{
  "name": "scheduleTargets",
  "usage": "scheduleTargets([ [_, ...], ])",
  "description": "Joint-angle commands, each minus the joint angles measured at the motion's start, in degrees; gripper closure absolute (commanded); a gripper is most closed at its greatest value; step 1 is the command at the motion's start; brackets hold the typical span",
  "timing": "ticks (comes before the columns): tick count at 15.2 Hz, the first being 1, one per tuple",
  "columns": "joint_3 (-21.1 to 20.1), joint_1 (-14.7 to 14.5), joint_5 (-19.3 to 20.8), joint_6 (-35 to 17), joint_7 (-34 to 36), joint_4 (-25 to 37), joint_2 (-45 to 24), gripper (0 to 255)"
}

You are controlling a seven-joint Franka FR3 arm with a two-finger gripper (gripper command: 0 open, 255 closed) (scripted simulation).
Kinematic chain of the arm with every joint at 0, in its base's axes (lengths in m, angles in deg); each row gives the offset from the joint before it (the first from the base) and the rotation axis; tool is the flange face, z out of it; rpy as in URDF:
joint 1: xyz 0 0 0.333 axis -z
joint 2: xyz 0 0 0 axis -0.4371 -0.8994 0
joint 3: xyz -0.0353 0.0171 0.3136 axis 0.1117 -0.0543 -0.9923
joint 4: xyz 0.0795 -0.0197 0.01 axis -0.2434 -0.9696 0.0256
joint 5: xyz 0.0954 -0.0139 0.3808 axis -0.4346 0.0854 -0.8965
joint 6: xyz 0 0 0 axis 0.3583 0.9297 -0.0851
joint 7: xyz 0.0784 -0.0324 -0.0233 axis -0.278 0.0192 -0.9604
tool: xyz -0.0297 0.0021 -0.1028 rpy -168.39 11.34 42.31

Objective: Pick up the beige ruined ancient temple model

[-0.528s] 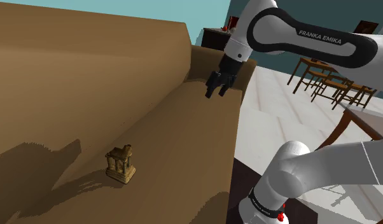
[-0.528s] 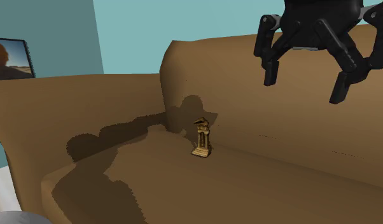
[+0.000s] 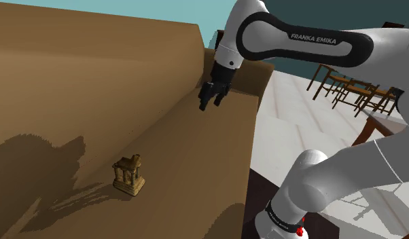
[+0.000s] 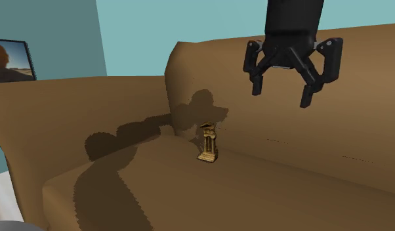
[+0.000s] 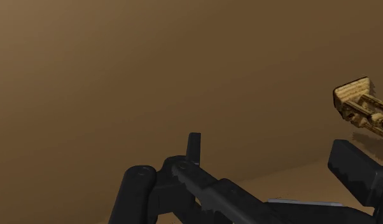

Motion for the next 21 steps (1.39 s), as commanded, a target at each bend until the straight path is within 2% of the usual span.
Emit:
scheduleTargets([
  [1,-1.8,-1.1,-0.1,-1.1,0.1,1.8,-3.5,0],
  [11,-10.6,-5.7,2.5,-4.7,1.4,12.1,-20.8,0],
  [21,-18.0,-11.5,10.1,-4.8,4.4,25.3,-39.4,0],
])
